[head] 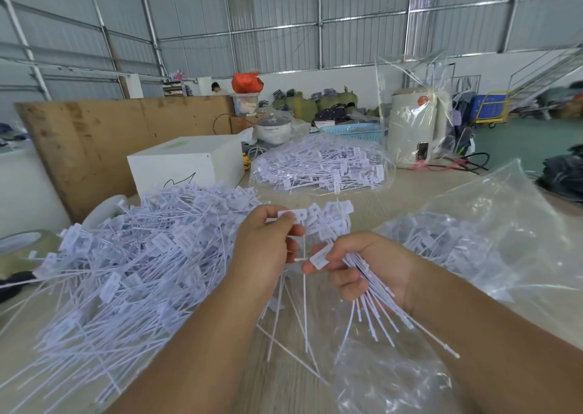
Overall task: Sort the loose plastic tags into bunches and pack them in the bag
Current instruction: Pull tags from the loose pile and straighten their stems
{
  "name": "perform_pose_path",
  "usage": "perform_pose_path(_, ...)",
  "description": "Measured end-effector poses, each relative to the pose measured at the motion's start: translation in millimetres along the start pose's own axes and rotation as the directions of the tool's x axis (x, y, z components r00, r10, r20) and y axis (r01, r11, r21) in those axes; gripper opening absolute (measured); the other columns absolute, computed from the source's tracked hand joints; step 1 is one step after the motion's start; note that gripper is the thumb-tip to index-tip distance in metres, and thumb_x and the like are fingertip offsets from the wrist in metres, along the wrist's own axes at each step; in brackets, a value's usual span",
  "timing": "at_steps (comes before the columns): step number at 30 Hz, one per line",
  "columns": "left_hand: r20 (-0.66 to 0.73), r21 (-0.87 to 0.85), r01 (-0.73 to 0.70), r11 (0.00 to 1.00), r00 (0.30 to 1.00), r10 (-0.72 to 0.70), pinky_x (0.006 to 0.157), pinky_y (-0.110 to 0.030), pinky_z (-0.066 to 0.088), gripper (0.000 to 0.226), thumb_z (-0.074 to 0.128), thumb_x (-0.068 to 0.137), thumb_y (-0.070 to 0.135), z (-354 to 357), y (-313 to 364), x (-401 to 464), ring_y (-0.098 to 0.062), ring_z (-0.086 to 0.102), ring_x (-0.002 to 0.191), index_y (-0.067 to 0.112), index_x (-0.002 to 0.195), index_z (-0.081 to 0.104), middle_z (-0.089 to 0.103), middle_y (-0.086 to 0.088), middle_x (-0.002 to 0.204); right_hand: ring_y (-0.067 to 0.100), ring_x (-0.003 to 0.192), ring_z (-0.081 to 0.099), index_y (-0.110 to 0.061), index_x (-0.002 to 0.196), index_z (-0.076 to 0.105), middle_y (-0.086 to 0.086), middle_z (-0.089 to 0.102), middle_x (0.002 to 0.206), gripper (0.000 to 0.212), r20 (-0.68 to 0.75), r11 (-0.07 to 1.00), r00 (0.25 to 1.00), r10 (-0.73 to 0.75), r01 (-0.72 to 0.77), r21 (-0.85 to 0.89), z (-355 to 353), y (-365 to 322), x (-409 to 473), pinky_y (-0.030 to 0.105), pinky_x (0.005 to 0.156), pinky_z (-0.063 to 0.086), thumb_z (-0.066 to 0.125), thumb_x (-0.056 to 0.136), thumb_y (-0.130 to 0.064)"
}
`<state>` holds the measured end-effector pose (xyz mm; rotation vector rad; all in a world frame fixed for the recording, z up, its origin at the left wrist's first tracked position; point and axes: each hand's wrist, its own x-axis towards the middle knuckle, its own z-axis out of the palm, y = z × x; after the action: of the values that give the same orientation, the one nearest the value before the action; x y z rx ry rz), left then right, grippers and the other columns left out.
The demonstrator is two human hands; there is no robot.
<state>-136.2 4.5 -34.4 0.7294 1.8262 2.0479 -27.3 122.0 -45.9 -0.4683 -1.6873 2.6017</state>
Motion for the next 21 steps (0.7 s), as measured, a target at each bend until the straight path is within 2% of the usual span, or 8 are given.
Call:
perform_pose_path(3, 0.012, 0.008, 0.002, 1.000, 1.000, -0.002, 0.042, -0.020, 0.045, 0.005, 0.057, 0.095, 0.009, 1.0, -0.6, -0.3, -0.008, 0.051, 0.041, 0.011, 0.092, 0.060, 0.067, 0.005, 0.059, 0.005, 0.033, 0.033, -0.001, 0.092, 0.056, 0.018, 0.071, 0.088, 0.028, 0.015, 1.000, 1.000, 0.009, -0.009, -0.003, 2.0, 0.1, -0.3, 0.013, 0.030, 0.029, 0.054, 0.066, -0.010)
perform_pose_path(7, 0.127, 0.059, 0.031, 0.998, 0.991, -0.039, 0.047, -0.023, 0.046, 0.008, 0.059, 0.092, 0.008, 5.5, -3.0, -4.3, -0.010, 0.053, 0.045, 0.012, 0.086, 0.062, 0.064, 0.005, 0.058, 0.003, 0.031, 0.033, -0.006, 0.086, 0.061, 0.011, 0.068, 0.075, 0.028, 0.003, 0.996, 1.000, 0.023, -0.022, -0.081, 6.1, 0.8, 0.9, 0.012, 0.029, 0.029, 0.065, 0.073, -0.031)
perform_pose_path(9, 0.185, 0.066, 0.049, 0.997, 0.981, -0.060, 0.048, -0.025, 0.046, 0.009, 0.059, 0.092, 0.008, 7.5, -3.4, -6.1, -0.011, 0.055, 0.049, 0.013, 0.086, 0.062, 0.064, 0.001, 0.060, 0.002, 0.033, 0.033, -0.010, 0.084, 0.062, 0.008, 0.065, 0.073, 0.027, -0.019, 0.992, 1.000, 0.000, -0.002, -0.130, 8.0, 3.2, 0.2, 0.013, 0.030, 0.028, 0.066, 0.073, -0.034)
perform_pose_path(12, 0.244, 0.043, 0.061, 0.997, 0.967, -0.069, 0.051, -0.027, 0.045, 0.010, 0.058, 0.092, 0.008, 7.0, -1.6, -7.2, -0.016, 0.058, 0.054, 0.012, 0.085, 0.062, 0.068, -0.002, 0.065, 0.003, 0.038, 0.037, -0.015, 0.081, 0.073, 0.006, 0.065, 0.080, 0.017, -0.065, 0.982, 0.996, -0.059, 0.047, -0.181, 10.4, 6.8, -3.5, 0.013, 0.034, 0.029, 0.074, 0.068, -0.027)
perform_pose_path(15, 0.266, -0.002, 0.085, 0.996, 0.961, -0.082, 0.052, -0.026, 0.042, 0.016, 0.060, 0.091, 0.008, 4.2, 1.8, -6.8, -0.016, 0.057, 0.055, 0.013, 0.077, 0.059, 0.066, -0.002, 0.063, 0.002, 0.042, 0.042, -0.015, 0.085, 0.073, 0.003, 0.064, 0.083, 0.012, -0.092, 0.962, 0.988, -0.126, 0.099, -0.254, 13.7, 6.7, -6.7, 0.015, 0.038, 0.028, 0.076, 0.075, -0.020)
perform_pose_path(17, 0.270, -0.079, 0.129, 0.989, 0.957, -0.103, 0.051, -0.023, 0.041, 0.020, 0.059, 0.091, 0.007, 3.7, 3.4, -6.4, -0.011, 0.054, 0.052, 0.015, 0.074, 0.057, 0.063, -0.001, 0.061, 0.003, 0.044, 0.042, -0.016, 0.085, 0.070, -0.003, 0.064, 0.075, 0.008, -0.094, 0.943, 0.976, -0.198, 0.164, -0.289, 16.1, 5.4, -7.7, 0.017, 0.040, 0.028, 0.075, 0.078, -0.015)
perform_pose_path(21, 0.299, -0.215, 0.155, 0.964, 0.950, -0.086, 0.047, -0.021, 0.047, 0.016, 0.058, 0.092, 0.004, 4.7, 6.5, -7.5, -0.008, 0.055, 0.052, 0.012, 0.079, 0.062, 0.061, -0.002, 0.065, 0.007, 0.046, 0.039, -0.015, 0.086, 0.067, -0.006, 0.058, 0.062, 0.020, -0.087, 0.896, 0.937, -0.339, 0.293, -0.335, 21.0, 3.9, -8.9, 0.020, 0.041, 0.030, 0.074, 0.076, 0.001)
